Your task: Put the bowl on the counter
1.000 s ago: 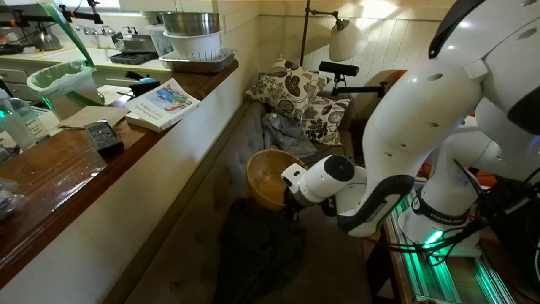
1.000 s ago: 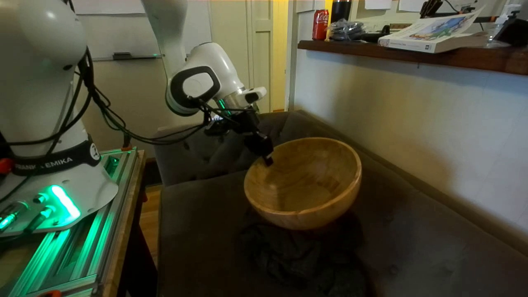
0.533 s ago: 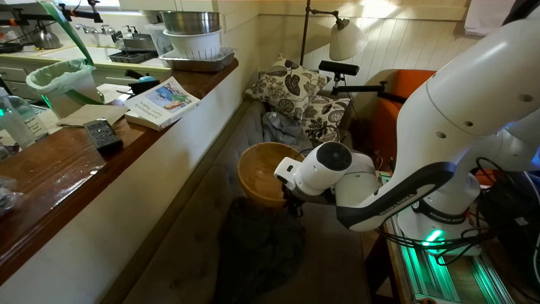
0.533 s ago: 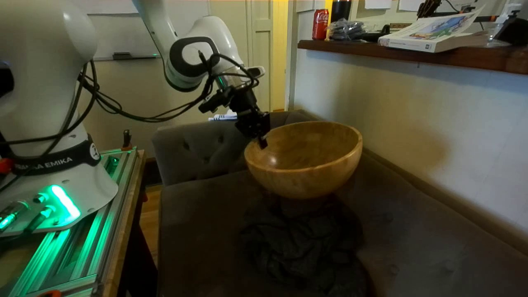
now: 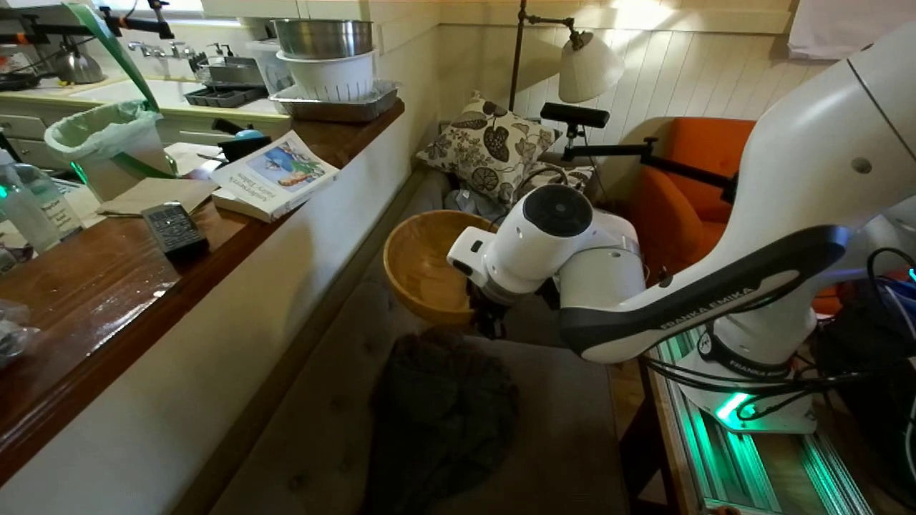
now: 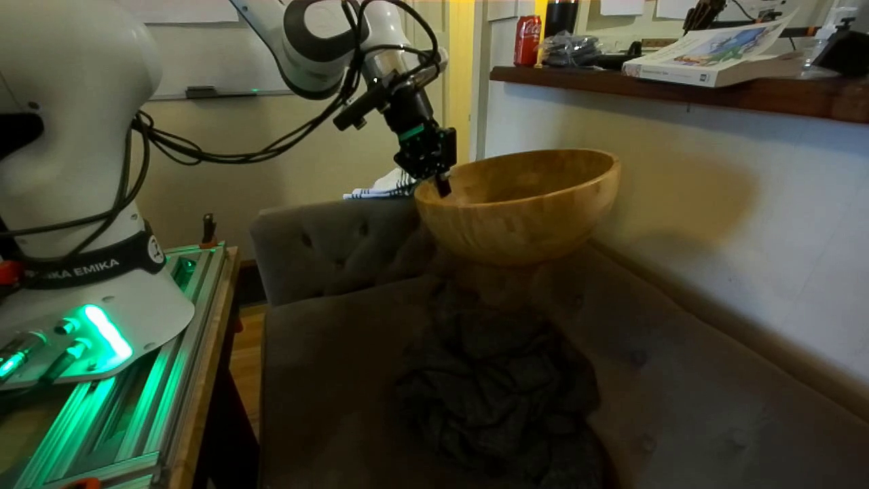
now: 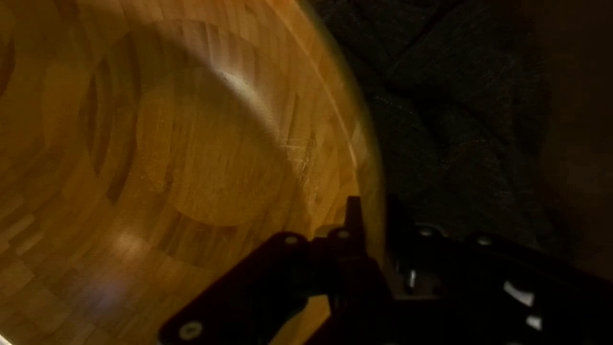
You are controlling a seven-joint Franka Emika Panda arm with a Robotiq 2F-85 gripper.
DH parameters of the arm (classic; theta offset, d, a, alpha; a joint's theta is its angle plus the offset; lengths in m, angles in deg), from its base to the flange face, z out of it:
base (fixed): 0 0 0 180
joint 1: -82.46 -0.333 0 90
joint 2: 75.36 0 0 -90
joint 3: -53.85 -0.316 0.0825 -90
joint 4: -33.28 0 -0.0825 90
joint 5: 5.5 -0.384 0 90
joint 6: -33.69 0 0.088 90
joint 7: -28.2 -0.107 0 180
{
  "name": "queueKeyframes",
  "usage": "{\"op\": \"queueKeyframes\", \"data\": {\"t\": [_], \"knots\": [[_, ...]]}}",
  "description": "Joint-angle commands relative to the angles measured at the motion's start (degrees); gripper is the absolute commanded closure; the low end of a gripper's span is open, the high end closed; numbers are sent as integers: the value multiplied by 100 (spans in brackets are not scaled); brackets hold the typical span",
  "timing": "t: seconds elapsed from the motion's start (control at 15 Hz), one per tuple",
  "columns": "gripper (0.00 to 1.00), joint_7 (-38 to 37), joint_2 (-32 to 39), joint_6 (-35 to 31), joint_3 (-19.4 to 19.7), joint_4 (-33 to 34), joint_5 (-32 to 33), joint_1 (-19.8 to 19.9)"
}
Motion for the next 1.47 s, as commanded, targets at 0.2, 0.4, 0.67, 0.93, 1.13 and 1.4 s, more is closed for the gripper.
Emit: {"op": "queueKeyframes", "data": {"t": [0.2, 0.4, 0.67, 0.93, 1.13, 1.4], "knots": [[96, -490, -332, -326, 45, 276, 843, 191], [96, -375, -276, -535, 616, 530, 1117, -24], [96, -190, -5, -490, 1381, 991, 1389, -340], [96, -39, 27, -196, 1869, 1276, 1413, -572], [96, 132, 82, -138, 2221, 1422, 1377, -895], [96, 1000, -58, 496, 2686, 2096, 1555, -1548]]}}
